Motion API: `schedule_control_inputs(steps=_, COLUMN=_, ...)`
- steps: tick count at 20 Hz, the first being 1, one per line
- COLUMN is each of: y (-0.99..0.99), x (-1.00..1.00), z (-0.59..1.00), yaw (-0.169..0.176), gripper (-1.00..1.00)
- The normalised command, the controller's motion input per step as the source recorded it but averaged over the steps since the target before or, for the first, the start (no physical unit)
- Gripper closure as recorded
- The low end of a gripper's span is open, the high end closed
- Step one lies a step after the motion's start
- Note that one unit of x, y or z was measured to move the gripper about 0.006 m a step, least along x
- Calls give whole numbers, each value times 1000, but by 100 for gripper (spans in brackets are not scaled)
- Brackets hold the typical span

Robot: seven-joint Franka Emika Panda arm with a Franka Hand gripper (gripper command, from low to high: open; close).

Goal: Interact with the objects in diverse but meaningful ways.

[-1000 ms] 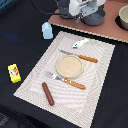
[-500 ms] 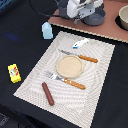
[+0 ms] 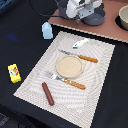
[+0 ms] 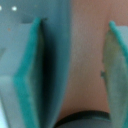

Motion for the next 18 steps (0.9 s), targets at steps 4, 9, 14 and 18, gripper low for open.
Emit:
schedule_control_inputs(steps=4, y=189, x=249, z=410, yaw=-75, gripper=100)
schedule_control_inputs(steps=9, y=233, x=554, z=886, yaw=-163, gripper=100)
schedule_control_inputs(steps=14, y=194, x=521, z=894, yaw=-178, gripper=100)
schedule_control_inputs(steps=18, y=5, x=326, z=649, yaw=-237, gripper=100)
